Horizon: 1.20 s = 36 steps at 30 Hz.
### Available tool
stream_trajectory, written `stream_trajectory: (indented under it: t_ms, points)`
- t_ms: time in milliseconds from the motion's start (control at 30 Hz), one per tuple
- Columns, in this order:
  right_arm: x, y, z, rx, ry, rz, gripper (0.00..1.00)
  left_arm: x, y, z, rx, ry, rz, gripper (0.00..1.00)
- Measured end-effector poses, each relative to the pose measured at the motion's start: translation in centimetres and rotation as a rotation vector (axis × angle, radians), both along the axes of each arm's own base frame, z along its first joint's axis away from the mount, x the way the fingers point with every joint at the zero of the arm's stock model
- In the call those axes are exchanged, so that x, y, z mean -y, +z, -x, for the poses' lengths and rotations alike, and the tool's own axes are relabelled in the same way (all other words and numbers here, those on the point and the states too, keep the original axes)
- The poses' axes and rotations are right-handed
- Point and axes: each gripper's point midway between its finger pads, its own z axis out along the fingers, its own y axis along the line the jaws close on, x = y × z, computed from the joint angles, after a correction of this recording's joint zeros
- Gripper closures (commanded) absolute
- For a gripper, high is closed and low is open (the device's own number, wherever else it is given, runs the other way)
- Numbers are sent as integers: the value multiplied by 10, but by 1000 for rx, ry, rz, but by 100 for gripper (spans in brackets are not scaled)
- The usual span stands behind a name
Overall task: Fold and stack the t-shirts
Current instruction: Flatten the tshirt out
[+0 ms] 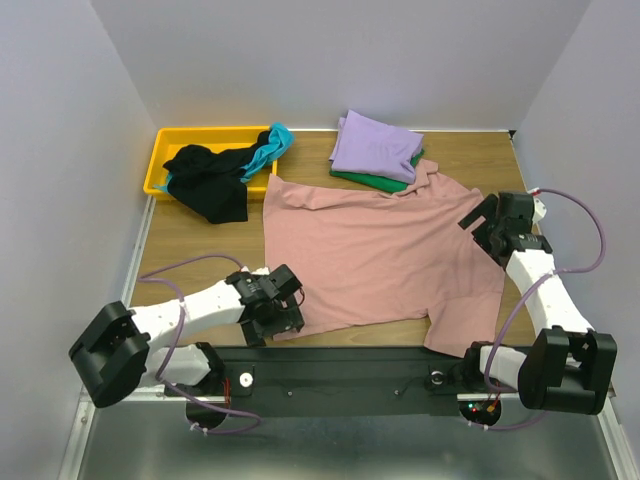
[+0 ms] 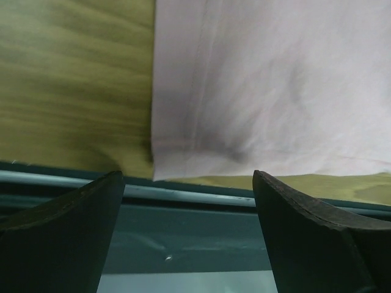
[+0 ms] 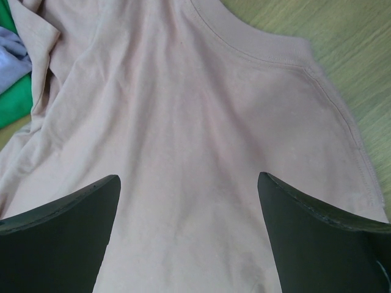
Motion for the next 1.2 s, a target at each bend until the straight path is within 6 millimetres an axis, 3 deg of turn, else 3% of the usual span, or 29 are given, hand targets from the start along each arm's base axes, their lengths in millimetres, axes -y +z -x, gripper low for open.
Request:
stream_trajectory:
  t_ms: [167, 300, 600, 733, 800, 967, 1000, 1133, 1200]
  points:
    - [-2, -1, 0, -2, 10, -5, 0, -10, -5, 8, -53, 2, -99, 20]
    - [-3, -1, 0, -1, 16, -10, 0, -15, -5, 3, -38, 19, -145, 24]
    - [-4, 2, 0, 5, 27, -5, 0, 2, -10, -16, 15, 10, -120, 52]
    - [-4, 6, 1, 18, 28, -2, 0, 2, -9, -15, 13, 7, -115, 55]
    - [-3, 7, 1, 23, 27, 2, 0, 2, -8, -14, 15, 7, -110, 67]
    - [-2, 10, 2, 33, 22, 9, 0, 1, -2, -11, 27, 10, -71, 69]
    - [-2, 11, 2, 36, 21, 11, 0, 1, -1, -11, 27, 10, -69, 77]
    - [0, 14, 3, 43, 13, 20, 0, 1, -4, -9, 16, -1, -78, 87]
    - [1, 11, 5, 37, 11, 25, 0, 1, -6, -8, 5, -8, -86, 100]
